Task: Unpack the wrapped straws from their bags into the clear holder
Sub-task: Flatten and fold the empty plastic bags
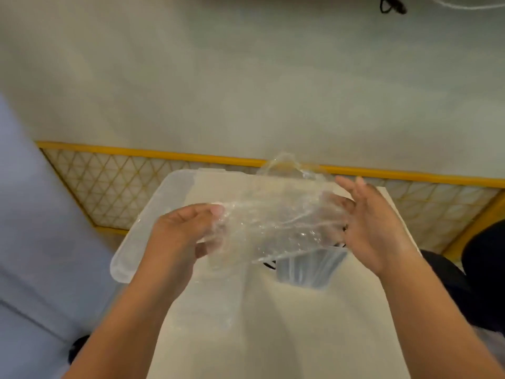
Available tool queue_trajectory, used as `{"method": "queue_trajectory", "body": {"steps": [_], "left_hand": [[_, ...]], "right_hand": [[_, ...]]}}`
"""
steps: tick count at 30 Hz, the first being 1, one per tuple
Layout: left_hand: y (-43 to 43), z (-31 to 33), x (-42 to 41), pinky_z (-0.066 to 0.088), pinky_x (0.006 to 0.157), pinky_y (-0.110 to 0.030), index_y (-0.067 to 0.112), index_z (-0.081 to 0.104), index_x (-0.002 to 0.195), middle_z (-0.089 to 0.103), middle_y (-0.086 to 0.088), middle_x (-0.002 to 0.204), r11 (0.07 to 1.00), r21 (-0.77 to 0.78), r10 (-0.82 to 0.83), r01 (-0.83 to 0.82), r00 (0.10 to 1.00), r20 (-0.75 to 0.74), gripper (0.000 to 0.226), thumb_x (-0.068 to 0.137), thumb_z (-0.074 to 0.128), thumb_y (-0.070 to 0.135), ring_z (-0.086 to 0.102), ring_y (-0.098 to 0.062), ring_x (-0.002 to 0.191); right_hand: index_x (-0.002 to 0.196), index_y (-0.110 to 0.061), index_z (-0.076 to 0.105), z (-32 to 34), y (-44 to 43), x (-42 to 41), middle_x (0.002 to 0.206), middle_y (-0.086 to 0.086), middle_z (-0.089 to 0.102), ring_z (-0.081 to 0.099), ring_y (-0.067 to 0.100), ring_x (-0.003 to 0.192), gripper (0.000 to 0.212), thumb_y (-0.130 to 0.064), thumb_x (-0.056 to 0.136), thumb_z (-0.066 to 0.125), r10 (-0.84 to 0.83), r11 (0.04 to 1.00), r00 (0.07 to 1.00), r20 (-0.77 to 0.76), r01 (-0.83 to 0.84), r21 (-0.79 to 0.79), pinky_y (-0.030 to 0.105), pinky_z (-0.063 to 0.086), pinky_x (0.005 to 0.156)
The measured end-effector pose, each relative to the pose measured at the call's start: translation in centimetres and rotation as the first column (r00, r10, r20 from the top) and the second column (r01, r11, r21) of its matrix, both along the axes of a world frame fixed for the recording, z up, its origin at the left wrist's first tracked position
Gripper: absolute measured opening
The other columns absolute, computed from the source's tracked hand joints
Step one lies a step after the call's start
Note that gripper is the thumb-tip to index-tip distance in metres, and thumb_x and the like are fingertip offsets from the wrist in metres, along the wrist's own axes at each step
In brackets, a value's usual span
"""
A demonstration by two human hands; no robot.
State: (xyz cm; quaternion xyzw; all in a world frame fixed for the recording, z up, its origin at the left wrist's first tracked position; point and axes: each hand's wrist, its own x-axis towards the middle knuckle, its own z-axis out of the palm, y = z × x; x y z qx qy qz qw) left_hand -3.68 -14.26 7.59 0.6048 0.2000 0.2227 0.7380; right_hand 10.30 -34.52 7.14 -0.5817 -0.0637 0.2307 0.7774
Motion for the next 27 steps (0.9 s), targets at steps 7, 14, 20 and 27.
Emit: {"method": "queue_trajectory", "body": {"steps": [7, 14, 20, 27], "left_hand": [[5.6, -2.8, 0.5, 0.047, 0.069, -0.029, 0.028, 0.064, 0.071, 0.064, 0.014, 0.054, 0.895, 0.107, 0.437, -0.433, 0.899, -0.013, 0.023, 0.066, 0.077, 0.009, 0.056, -0.013, 0.061], [7.7, -6.3, 1.0, 0.037, 0.049, -0.022, 0.019, 0.059, 0.075, 0.055, 0.003, 0.063, 0.832, 0.516, 0.424, -0.202, 0.832, -0.358, 0.013, 0.077, 0.066, 0.008, 0.048, -0.014, 0.055], [10.4, -9.1, 0.9, 0.036, 0.1, -0.023, 0.021, 0.051, 0.13, 0.05, 0.004, 0.136, 0.654, 0.681, 0.352, 0.329, 0.664, -0.659, 0.041, 0.09, 0.054, 0.032, 0.048, -0.014, 0.122], [12.0, -10.0, 0.8, 0.0, 0.114, -0.054, 0.024, 0.023, 0.145, -0.007, -0.009, 0.158, 0.397, 0.776, 0.644, 0.491, 0.454, -0.616, 0.061, 0.091, 0.041, 0.045, -0.004, -0.035, 0.145]], "right_hand": [[0.145, -0.041, 0.018, 1.8, 12.7, -1.2, 0.153, -0.004, 0.024, 0.033, 0.034, 0.133, 0.072, -0.057, 0.083, 0.053, 0.284, 0.934, 0.958, -0.045, -0.287, -0.213, 0.047, 0.038, 0.103], [0.147, -0.039, 0.004, -3.1, 22.9, -1.2, 0.112, 0.009, 0.059, 0.062, 0.027, 0.091, 0.092, -0.003, 0.079, 0.054, 0.352, 0.759, 0.916, 0.194, -0.157, -0.632, 0.037, 0.056, 0.074], [0.144, -0.046, -0.009, -8.5, 25.9, 0.0, 0.125, 0.016, 0.048, 0.055, 0.022, 0.077, 0.097, 0.005, 0.085, 0.048, 0.461, 0.537, 0.868, 0.182, -0.11, -0.836, 0.028, 0.046, 0.055], [0.148, -0.029, 0.014, -12.7, 27.8, -0.6, 0.154, 0.019, -0.002, 0.033, 0.035, 0.133, 0.072, -0.004, 0.089, 0.048, 0.638, 0.2, 0.762, 0.108, -0.029, -0.979, 0.041, 0.039, 0.1]]}}
